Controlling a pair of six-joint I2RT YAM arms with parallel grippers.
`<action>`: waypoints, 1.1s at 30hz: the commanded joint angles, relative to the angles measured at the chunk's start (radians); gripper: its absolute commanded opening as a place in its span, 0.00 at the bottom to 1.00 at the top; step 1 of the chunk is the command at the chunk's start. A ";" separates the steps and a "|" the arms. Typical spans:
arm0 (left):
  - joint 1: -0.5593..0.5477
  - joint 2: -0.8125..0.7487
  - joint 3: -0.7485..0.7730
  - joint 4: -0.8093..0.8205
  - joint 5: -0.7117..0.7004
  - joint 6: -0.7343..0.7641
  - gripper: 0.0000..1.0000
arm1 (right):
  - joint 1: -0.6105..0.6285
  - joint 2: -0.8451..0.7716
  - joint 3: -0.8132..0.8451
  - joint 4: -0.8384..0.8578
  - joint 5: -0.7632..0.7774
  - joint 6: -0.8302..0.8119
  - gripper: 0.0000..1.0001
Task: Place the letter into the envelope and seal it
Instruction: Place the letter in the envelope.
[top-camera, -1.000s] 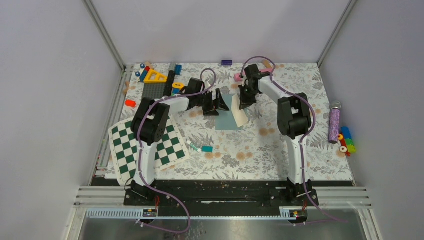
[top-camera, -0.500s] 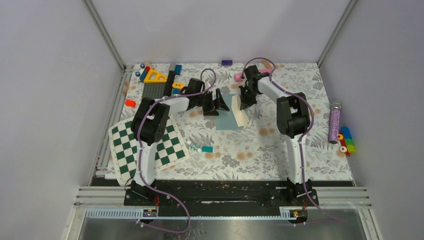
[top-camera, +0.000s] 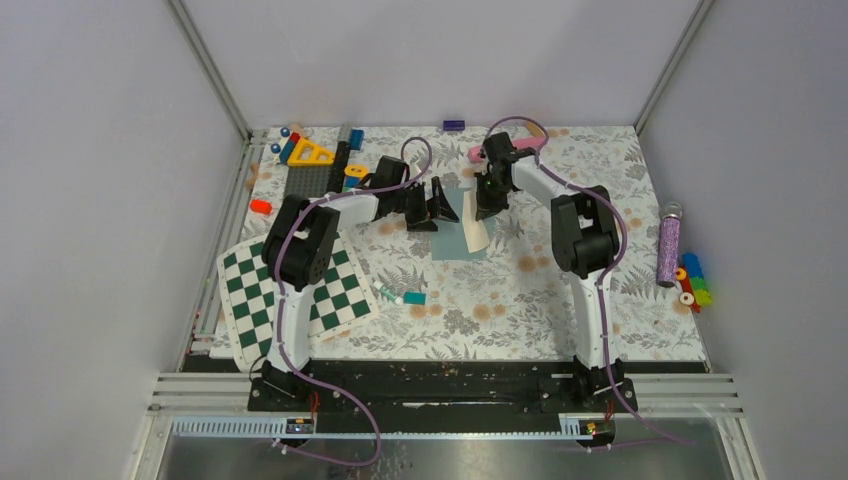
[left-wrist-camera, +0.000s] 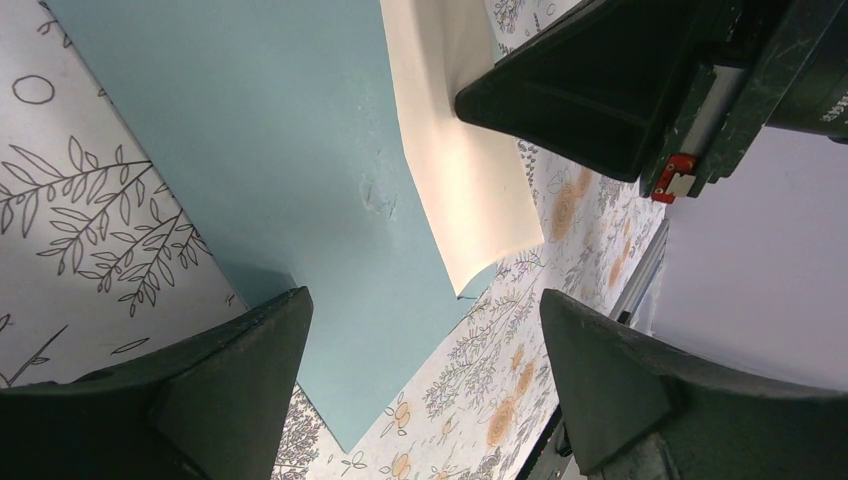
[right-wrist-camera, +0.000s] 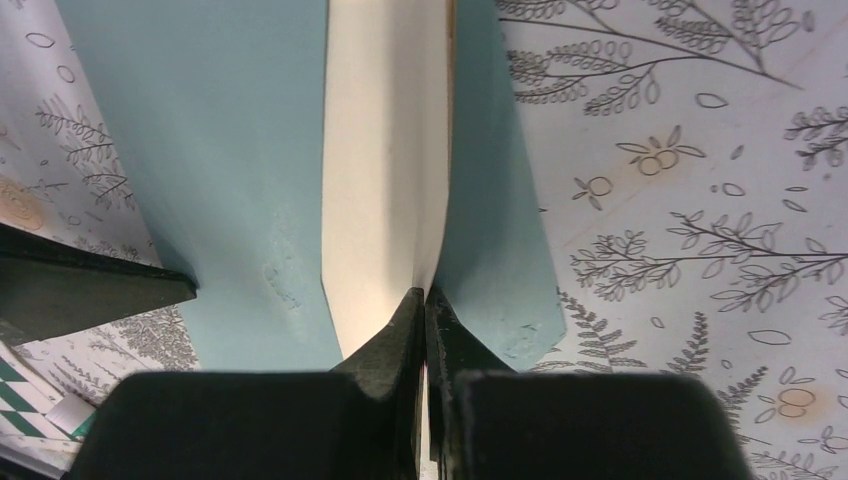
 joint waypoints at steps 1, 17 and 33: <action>-0.005 0.021 -0.025 -0.059 -0.080 0.018 0.90 | 0.023 -0.015 -0.005 -0.006 -0.029 0.019 0.00; -0.004 0.025 -0.022 -0.058 -0.079 0.016 0.90 | 0.063 -0.002 0.023 -0.037 0.004 -0.028 0.00; 0.005 0.024 -0.028 -0.056 -0.081 0.020 0.90 | 0.046 -0.052 0.067 -0.135 0.066 -0.137 0.36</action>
